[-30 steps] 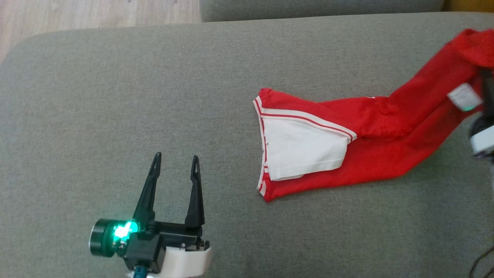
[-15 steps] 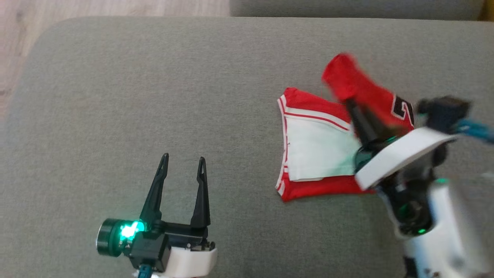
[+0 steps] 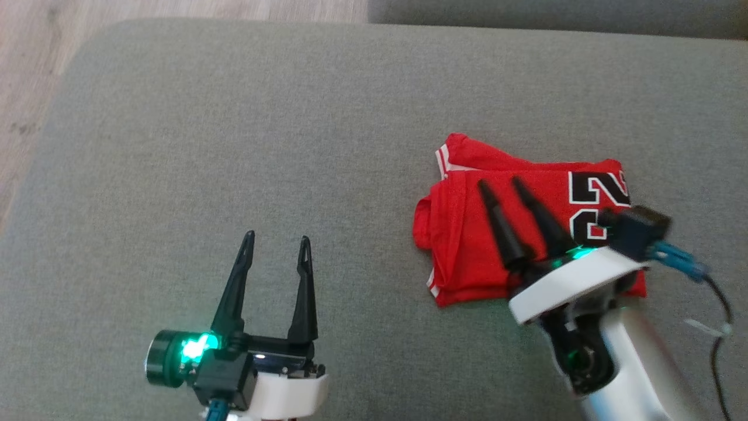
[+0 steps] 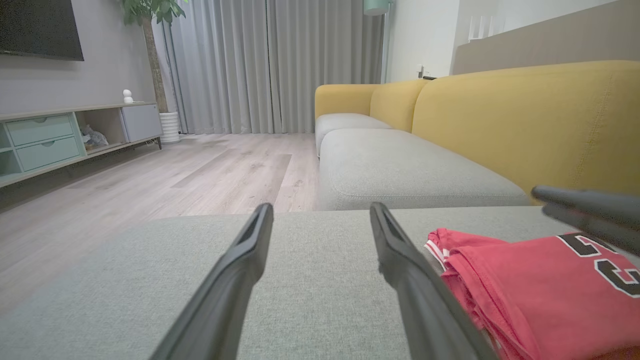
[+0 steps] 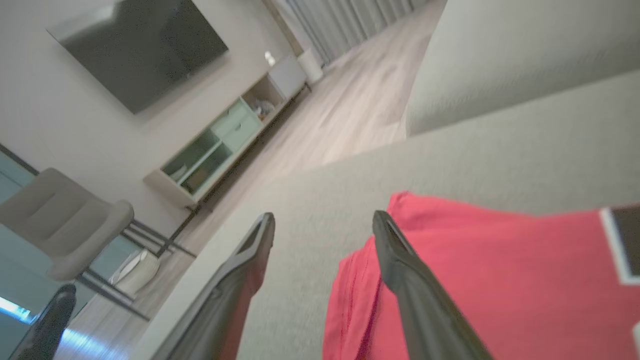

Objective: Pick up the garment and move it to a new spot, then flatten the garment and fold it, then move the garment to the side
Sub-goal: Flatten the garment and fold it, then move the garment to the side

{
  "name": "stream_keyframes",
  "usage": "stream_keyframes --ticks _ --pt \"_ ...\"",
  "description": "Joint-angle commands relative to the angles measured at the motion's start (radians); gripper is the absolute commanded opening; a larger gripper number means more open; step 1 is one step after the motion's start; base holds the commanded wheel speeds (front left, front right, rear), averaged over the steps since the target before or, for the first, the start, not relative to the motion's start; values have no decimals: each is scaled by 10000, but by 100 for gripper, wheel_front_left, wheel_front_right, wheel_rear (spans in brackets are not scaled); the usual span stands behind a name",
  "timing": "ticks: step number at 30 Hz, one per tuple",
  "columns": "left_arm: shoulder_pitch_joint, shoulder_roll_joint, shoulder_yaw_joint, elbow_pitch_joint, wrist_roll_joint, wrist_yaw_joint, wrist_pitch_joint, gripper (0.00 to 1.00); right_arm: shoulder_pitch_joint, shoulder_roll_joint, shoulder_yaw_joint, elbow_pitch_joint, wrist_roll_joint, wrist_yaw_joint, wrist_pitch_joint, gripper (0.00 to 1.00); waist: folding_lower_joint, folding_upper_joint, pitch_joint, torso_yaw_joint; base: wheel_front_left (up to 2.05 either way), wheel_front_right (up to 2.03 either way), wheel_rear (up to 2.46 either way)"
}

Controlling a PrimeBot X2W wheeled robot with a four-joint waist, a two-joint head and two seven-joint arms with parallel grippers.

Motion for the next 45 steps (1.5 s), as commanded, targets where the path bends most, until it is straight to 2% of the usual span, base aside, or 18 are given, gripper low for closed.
stream_keyframes --ticks 1,4,7,13,18,22,27,37,45 --pt "-216 -67 409 -308 71 35 -51 100 -327 113 -17 -494 -232 67 -440 100 0 0 -162 -80 0 0 0" --pt "-98 -71 529 -312 44 43 -51 100 -148 80 -657 -656 -837 67 -1388 100 0 0 -486 -218 0 0 0" --pt "123 -74 644 -257 -46 5 -51 100 302 -396 -1087 -617 -1373 67 -2424 100 0 0 -978 -394 0 0 0" --pt "836 -78 929 -76 -371 -121 -51 100 1605 -912 -1662 442 -1810 67 -3573 100 0 0 -2027 -757 0 0 0" --pt "1281 -79 1065 80 -404 -262 -51 100 2232 -875 -1678 665 -2319 67 -3661 100 0 0 -2409 -965 0 0 0" --pt "1734 -80 1280 424 -369 -468 -51 100 2832 -690 -1663 603 -3569 67 -3666 100 0 0 -2765 -1127 0 0 0" --pt "2121 -80 1684 893 -392 -686 -51 100 3242 -333 -1629 625 -4258 67 -3667 100 0 0 -3016 -1175 0 0 0" --pt "2273 -81 2015 897 -426 -776 -51 100 3511 -59 -1786 782 -4522 67 -3668 100 0 0 -3161 -1108 0 0 0" --pt "2266 -81 2051 757 -527 -649 -51 100 3479 19 -1712 803 -4543 67 -3669 100 0 0 -3172 -1086 0 0 0"
